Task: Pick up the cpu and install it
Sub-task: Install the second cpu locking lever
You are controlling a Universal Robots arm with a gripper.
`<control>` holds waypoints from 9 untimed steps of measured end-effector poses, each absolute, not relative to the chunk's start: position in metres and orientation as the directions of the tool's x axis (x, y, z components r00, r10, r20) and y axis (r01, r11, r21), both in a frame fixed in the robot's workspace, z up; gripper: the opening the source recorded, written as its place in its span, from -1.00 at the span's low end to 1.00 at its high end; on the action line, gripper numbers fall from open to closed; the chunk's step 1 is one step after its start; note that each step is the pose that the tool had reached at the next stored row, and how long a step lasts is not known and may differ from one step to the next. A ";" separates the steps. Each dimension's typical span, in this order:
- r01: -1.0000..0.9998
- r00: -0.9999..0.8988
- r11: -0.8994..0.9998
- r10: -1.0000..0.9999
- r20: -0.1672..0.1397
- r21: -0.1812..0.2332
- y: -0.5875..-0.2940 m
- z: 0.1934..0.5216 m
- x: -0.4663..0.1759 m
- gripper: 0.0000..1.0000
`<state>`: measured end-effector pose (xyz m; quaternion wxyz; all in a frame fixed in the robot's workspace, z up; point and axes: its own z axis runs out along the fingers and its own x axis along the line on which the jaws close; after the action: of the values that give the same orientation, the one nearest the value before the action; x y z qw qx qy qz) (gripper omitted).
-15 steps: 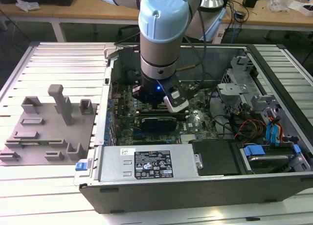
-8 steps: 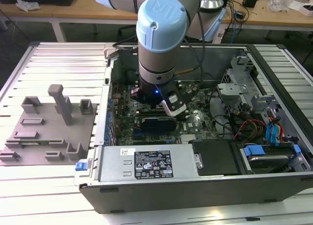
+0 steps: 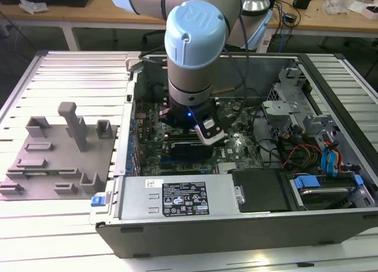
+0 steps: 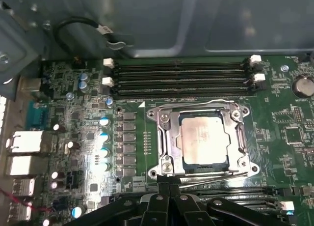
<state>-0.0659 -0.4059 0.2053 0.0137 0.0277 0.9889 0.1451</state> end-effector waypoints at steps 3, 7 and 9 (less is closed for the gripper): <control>0.084 -0.995 0.952 0.094 -0.018 0.295 -0.406 0.203 -0.066 -0.79; 0.125 -0.990 0.939 0.137 -0.015 0.321 -0.406 0.200 -0.067 -0.79; 0.138 -0.988 0.937 0.151 -0.015 0.321 -0.406 0.199 -0.067 -0.79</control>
<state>-0.0674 -0.4059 0.1991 0.0199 0.0736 0.9839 0.1619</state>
